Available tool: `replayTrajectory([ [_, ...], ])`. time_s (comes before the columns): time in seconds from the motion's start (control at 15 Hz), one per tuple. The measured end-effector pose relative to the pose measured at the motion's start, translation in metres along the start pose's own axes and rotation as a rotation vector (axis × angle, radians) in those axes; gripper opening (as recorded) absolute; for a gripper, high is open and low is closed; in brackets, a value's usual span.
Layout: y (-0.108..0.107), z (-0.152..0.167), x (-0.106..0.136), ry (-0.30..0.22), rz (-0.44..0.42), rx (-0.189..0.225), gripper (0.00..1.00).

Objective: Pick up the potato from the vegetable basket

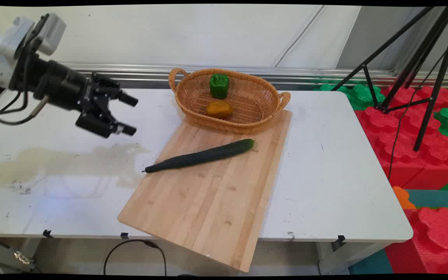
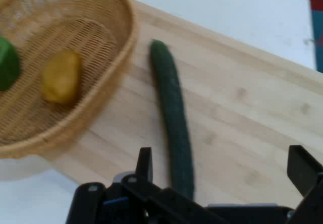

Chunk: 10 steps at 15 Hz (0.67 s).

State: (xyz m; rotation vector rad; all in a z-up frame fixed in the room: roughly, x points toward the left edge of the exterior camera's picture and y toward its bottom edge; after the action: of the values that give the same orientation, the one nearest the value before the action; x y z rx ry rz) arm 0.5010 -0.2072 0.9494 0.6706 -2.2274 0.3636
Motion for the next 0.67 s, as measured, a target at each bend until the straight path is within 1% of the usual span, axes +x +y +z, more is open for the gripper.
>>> replayTrajectory([
  [0.4,-0.042,0.022,0.024,0.041,-0.023,0.083,1.0],
  [0.53,-0.059,0.035,0.031,0.047,-0.03,0.103,1.0],
  [0.67,-0.074,0.051,0.036,0.046,-0.036,0.113,1.0],
])
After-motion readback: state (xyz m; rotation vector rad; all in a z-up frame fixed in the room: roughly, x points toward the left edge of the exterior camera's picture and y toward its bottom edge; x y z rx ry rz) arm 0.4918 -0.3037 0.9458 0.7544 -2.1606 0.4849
